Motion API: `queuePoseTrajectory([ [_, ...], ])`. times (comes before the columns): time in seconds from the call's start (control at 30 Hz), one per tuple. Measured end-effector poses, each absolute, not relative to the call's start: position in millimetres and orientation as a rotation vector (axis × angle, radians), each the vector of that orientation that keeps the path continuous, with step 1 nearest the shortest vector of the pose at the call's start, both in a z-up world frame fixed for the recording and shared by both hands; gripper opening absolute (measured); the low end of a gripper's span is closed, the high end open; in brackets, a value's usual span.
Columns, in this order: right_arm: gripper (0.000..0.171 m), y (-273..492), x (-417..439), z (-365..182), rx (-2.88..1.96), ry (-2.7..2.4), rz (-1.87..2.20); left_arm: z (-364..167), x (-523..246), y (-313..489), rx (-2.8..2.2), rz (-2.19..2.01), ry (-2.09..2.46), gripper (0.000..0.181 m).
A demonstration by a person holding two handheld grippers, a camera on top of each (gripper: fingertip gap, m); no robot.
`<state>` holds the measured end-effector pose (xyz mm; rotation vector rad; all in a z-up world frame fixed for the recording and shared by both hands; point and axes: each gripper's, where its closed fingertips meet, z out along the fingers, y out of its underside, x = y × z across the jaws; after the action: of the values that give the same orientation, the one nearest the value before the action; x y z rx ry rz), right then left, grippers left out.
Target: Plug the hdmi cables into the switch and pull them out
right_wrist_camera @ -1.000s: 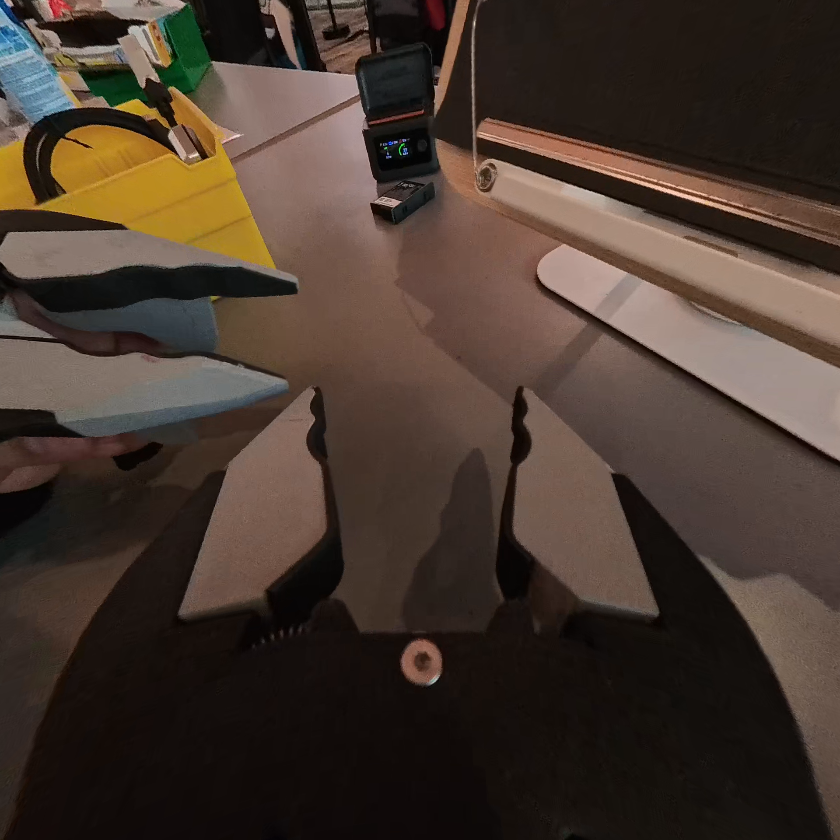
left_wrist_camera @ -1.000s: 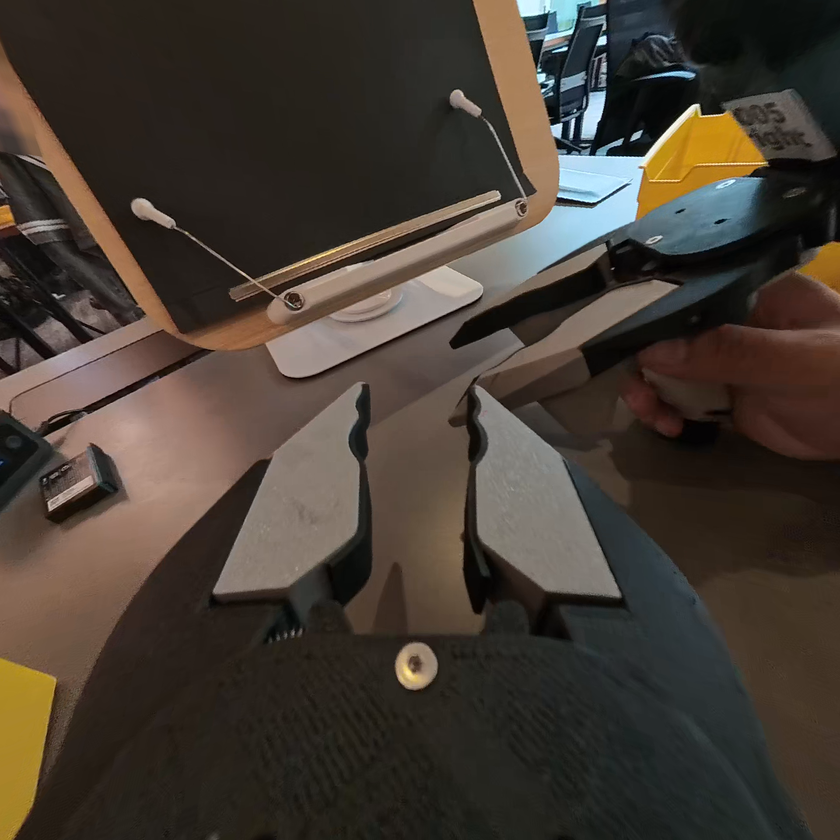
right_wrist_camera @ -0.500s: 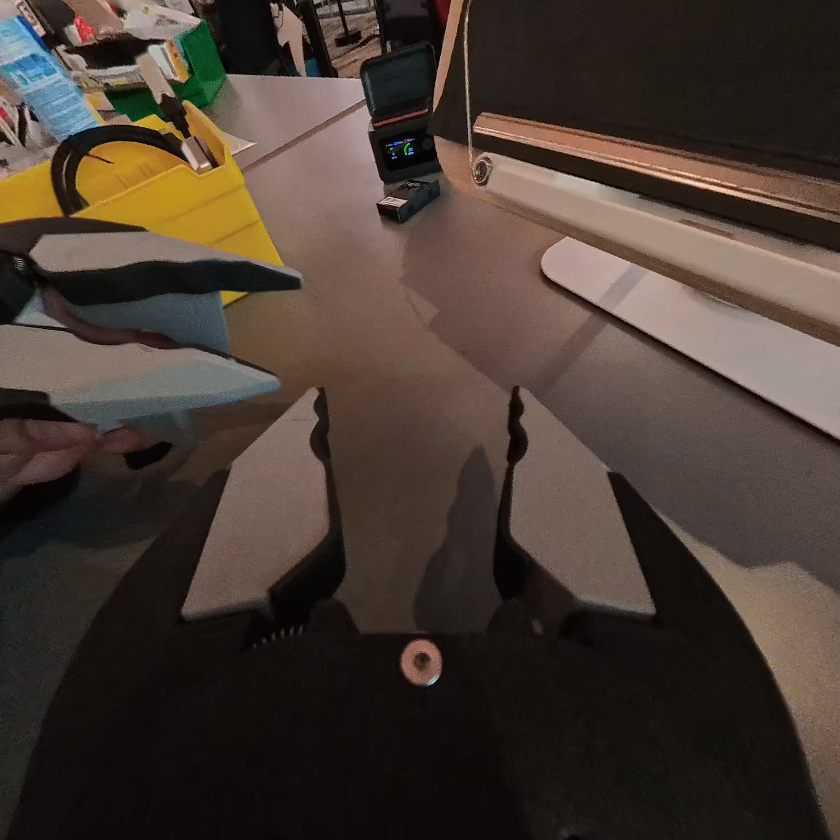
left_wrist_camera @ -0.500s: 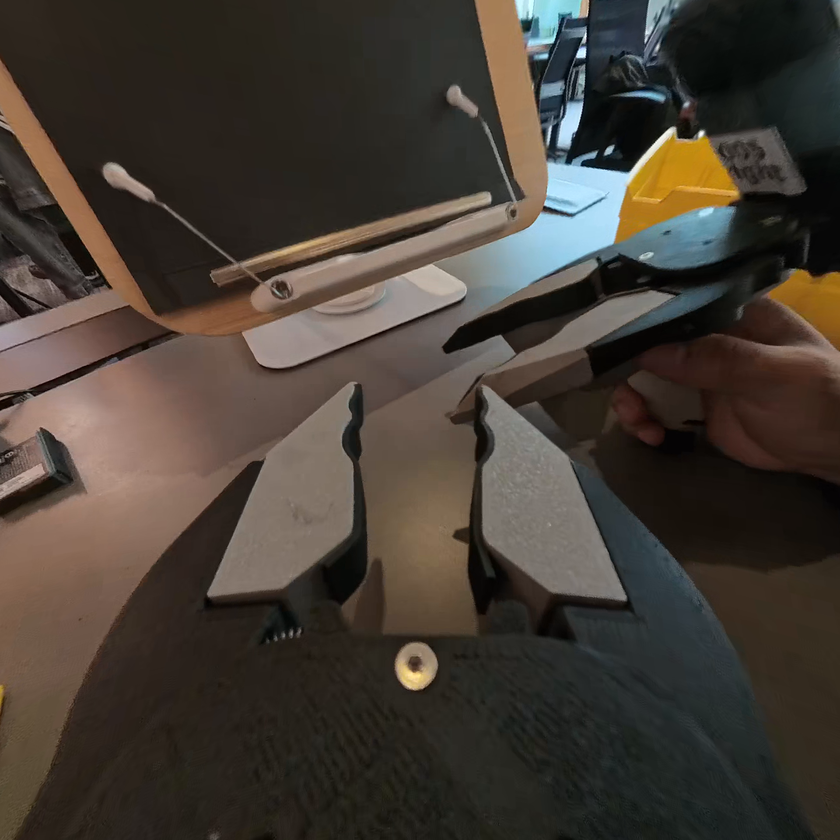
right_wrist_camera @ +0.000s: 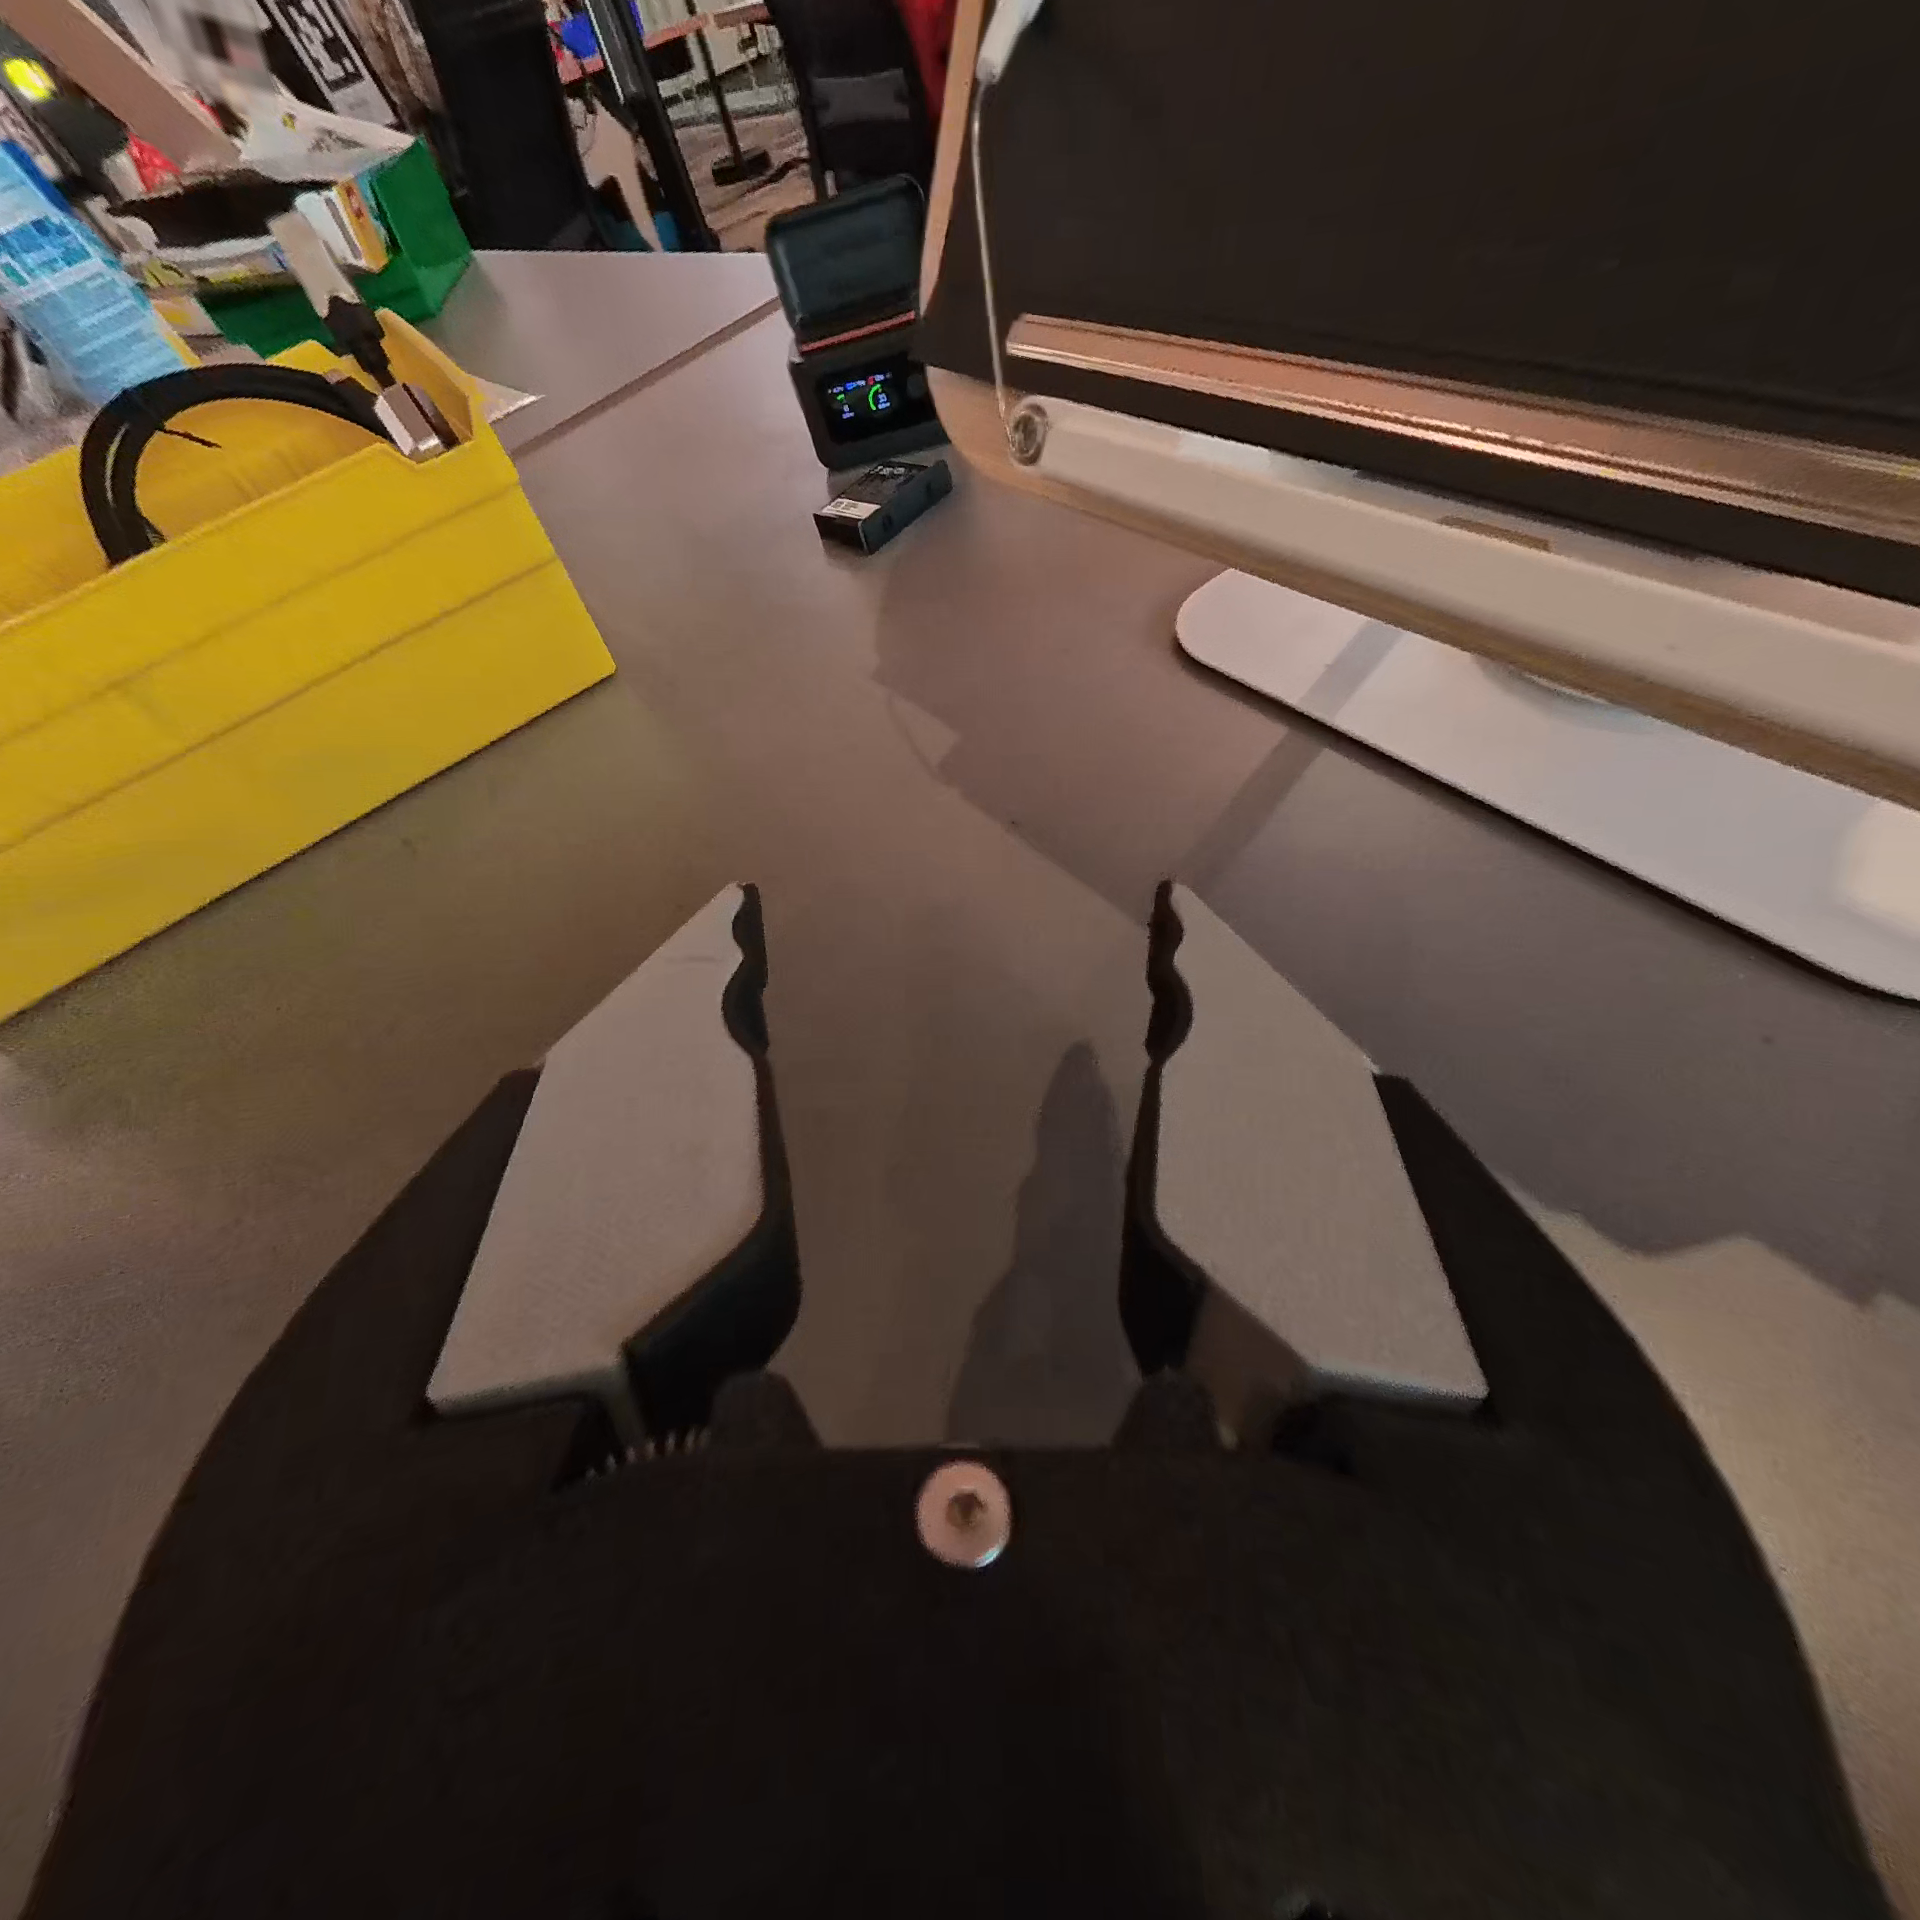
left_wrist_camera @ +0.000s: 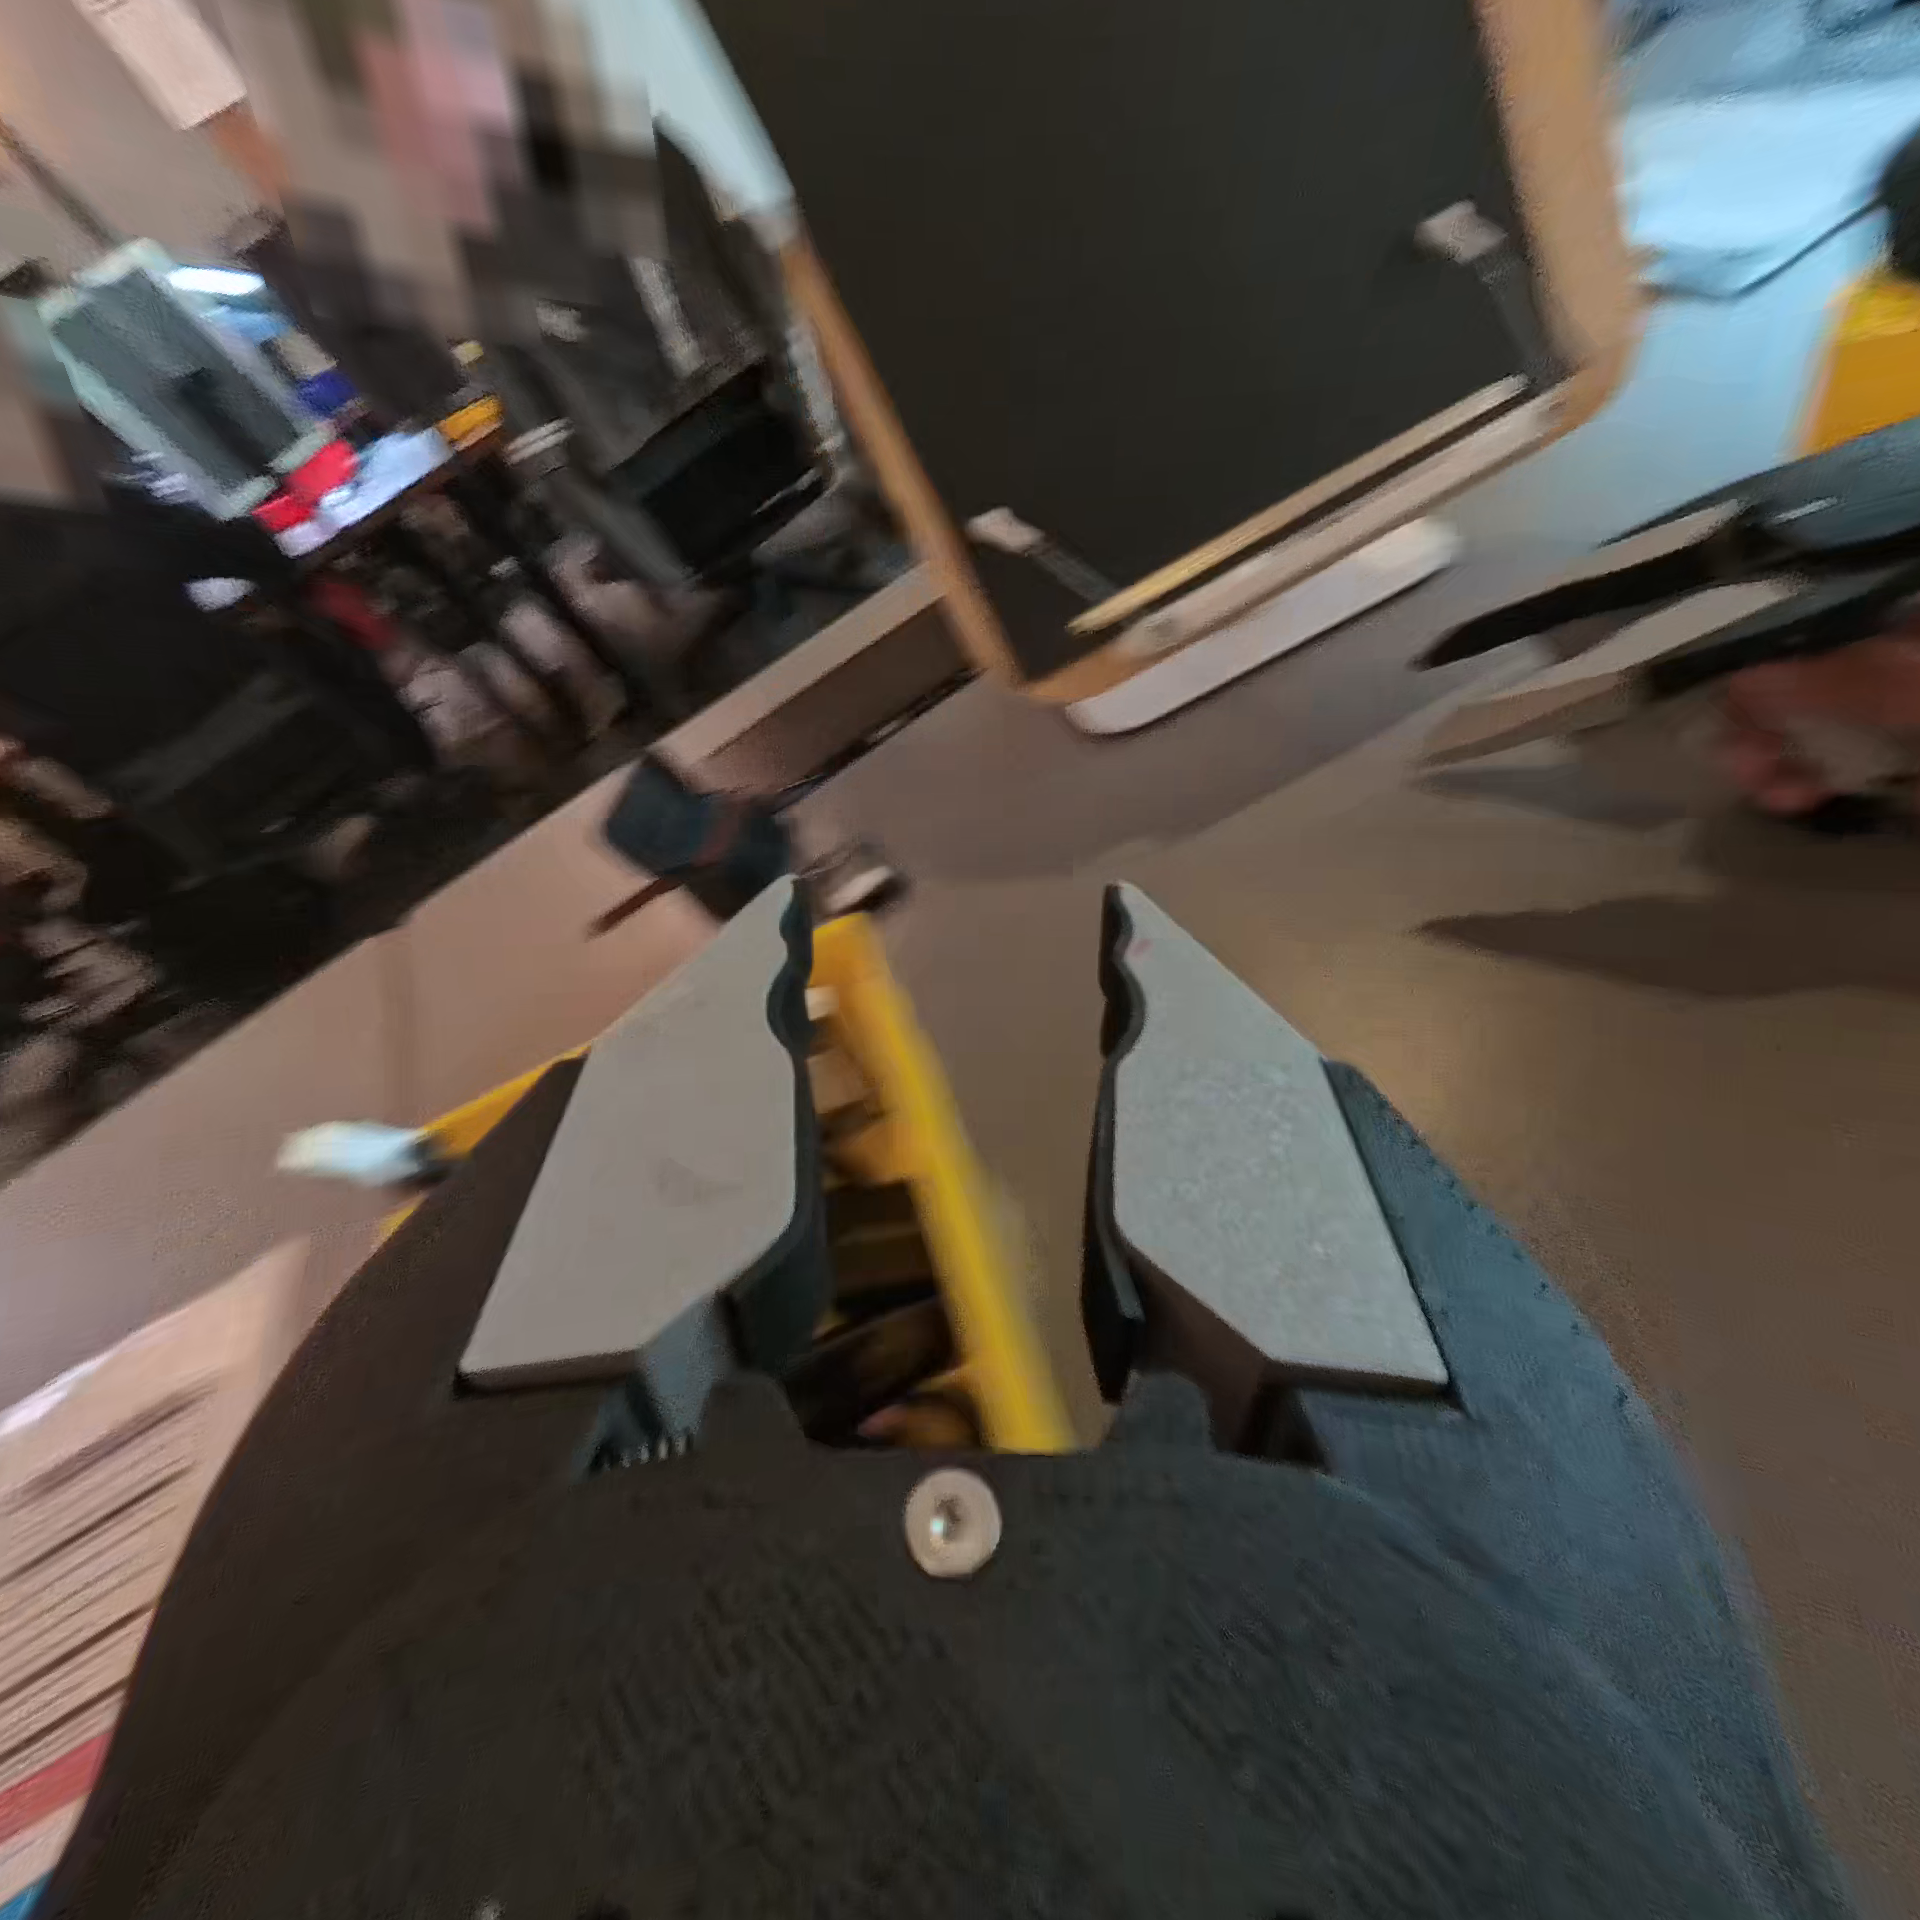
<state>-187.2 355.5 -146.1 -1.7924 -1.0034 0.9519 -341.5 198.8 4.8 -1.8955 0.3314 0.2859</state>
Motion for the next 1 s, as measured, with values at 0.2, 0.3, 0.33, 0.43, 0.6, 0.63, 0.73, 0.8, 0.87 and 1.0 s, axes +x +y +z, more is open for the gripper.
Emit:
queuePoseTrajectory([
  [0.2,0.073,355,-190,-148,-1.835,-0.985,1.080,-1,-456,209,-2.189,0.426,0.457,0.058],
  [0.3,0.073,352,-191,-147,-1.826,-0.998,1.096,-55,-457,229,-2.332,0.354,0.623,0.057],
  [0.33,0.073,351,-192,-147,-1.824,-1.007,1.095,-73,-459,236,-2.365,0.367,0.689,0.059],
  [0.43,0.073,347,-195,-149,-1.816,-1.043,1.078,-108,-463,255,-2.394,0.442,0.875,0.057],
  [0.6,0.072,345,-196,-149,-1.810,-1.063,1.068,-123,-441,270,-2.230,0.417,1.136,0.033],
  [0.63,0.071,345,-196,-149,-1.810,-1.061,1.073,-126,-437,267,-2.204,0.392,1.198,0.032],
  [0.73,0.071,344,-197,-150,-1.819,-1.069,1.093,-126,-438,264,-2.167,0.395,1.338,0.026],
  [0.8,0.071,343,-198,-151,-1.827,-1.077,1.105,-128,-439,263,-2.194,0.360,1.379,0.026],
  [0.87,0.071,343,-199,-152,-1.832,-1.080,1.117,-139,-443,258,-2.250,0.331,1.463,0.028],
  [1.0,0.070,343,-199,-152,-1.834,-1.076,1.130,-146,-456,256,-2.338,0.390,1.507,0.025],
])
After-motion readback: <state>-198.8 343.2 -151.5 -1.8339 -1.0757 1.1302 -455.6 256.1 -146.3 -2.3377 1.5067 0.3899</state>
